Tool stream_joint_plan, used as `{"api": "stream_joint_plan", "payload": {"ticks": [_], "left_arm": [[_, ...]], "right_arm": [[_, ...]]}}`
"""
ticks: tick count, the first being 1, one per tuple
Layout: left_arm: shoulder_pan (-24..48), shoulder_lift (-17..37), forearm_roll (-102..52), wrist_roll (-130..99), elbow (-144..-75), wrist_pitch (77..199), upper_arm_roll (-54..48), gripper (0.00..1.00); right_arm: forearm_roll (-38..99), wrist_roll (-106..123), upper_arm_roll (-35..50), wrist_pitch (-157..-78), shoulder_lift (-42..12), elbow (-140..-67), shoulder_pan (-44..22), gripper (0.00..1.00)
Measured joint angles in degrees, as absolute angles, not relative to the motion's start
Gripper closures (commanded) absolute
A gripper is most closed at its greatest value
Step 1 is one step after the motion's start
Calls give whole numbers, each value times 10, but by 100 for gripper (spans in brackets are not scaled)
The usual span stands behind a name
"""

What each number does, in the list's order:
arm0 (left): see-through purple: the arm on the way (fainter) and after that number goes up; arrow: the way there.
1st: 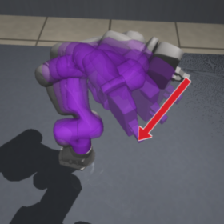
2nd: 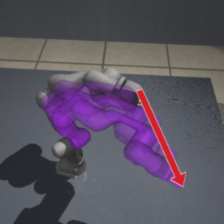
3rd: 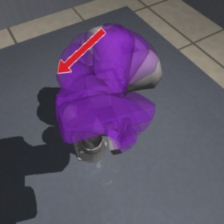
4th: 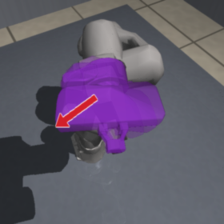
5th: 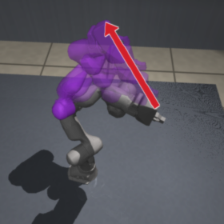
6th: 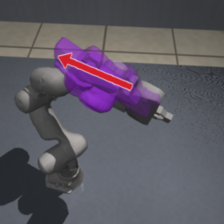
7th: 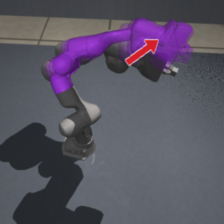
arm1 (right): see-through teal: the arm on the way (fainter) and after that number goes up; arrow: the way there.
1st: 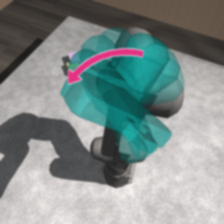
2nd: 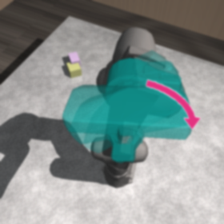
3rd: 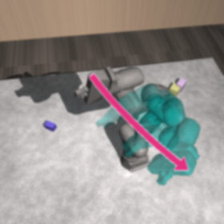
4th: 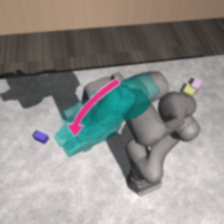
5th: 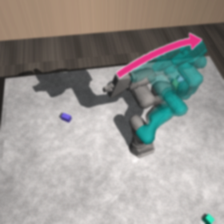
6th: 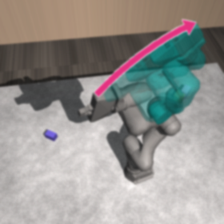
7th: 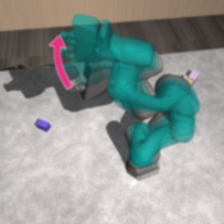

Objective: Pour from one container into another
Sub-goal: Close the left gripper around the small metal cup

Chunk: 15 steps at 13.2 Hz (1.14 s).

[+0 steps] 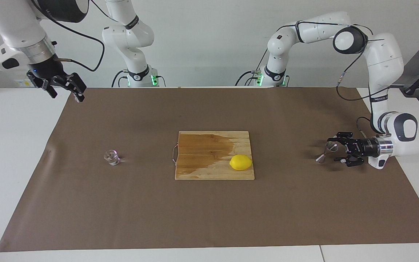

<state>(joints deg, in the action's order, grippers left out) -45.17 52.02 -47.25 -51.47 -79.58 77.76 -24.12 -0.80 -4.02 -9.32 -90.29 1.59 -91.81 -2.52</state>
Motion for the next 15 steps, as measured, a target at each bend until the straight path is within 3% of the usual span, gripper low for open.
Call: {"api": "stream_joint_plan", "payload": {"ticks": [15], "left_arm": [[-455, 516, -475, -512, -799, 746, -243, 0]], "right_arm": [[-8, -40, -93, -903, 16, -918, -25, 0]]}}
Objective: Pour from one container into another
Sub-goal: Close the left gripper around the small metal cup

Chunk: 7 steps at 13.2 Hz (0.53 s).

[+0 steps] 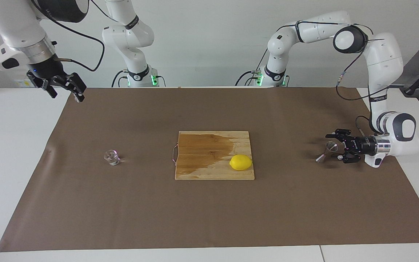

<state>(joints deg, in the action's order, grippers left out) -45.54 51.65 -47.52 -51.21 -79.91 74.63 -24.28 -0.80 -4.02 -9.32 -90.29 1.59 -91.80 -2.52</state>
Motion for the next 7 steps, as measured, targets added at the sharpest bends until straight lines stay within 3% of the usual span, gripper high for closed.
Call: {"api": "stream_joint_plan", "payload": {"ticks": [7], "left_arm": [[-456, 516, -486, -506, -799, 745, -243, 0]], "right_arm": [[-8, -40, -93, -903, 16, -918, -25, 0]]}}
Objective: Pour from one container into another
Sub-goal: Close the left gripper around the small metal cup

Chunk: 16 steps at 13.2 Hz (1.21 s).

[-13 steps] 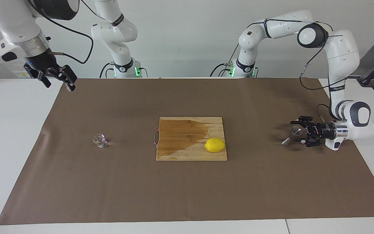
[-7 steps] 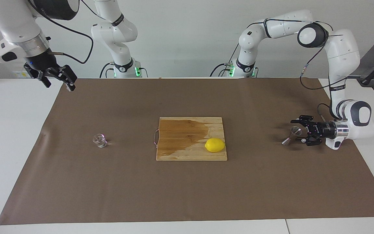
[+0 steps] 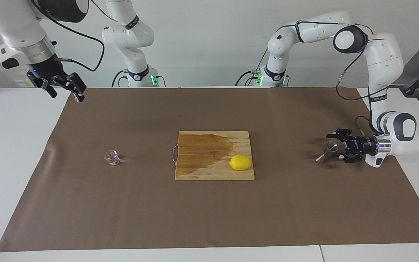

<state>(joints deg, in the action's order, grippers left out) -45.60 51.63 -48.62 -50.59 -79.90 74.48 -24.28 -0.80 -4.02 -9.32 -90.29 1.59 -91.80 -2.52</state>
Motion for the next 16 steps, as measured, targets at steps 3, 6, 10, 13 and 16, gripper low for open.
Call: {"api": "stream_joint_plan", "payload": {"ticks": [3, 6, 10, 13, 16], "left_arm": [[-456, 516, -486, -505, -799, 744, -244, 0], [-456, 516, -486, -504, -800, 744, -245, 0], [-455, 516, -486, -496, -800, 743, -246, 0], [-454, 516, -486, -490, -802, 743, -246, 0], [-454, 516, -486, -488, -802, 743, -247, 0]], "right_arm": [[-8, -40, -93, -903, 16, -918, -25, 0], [-8, -40, -93, -903, 16, -918, -25, 0], [-8, -40, -93, -903, 16, -918, -25, 0], [-8, -40, -93, -903, 16, -918, -25, 0], [-8, -40, -93, -903, 16, -918, -25, 0]]}}
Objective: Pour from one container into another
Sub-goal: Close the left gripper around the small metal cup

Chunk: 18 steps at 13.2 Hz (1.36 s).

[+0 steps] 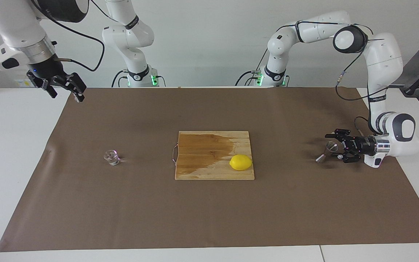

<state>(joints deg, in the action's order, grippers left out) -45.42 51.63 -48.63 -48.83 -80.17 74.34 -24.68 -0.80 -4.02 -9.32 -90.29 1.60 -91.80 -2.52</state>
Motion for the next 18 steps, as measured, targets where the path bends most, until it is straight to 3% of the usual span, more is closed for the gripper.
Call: {"api": "stream_joint_plan", "payload": {"ticks": [9, 13, 18], "left_arm": [[-454, 516, -486, -488, -802, 752, -247, 5], [-454, 516, -486, -488, -802, 753, -247, 13], [-454, 516, -486, -488, -802, 753, -247, 29]], "right_arm": [[-8, -40, -93, -903, 16, -918, -25, 0], [-8, -40, -93, -903, 16, -918, -25, 0], [-8, -40, -93, -903, 16, -918, -25, 0]]}}
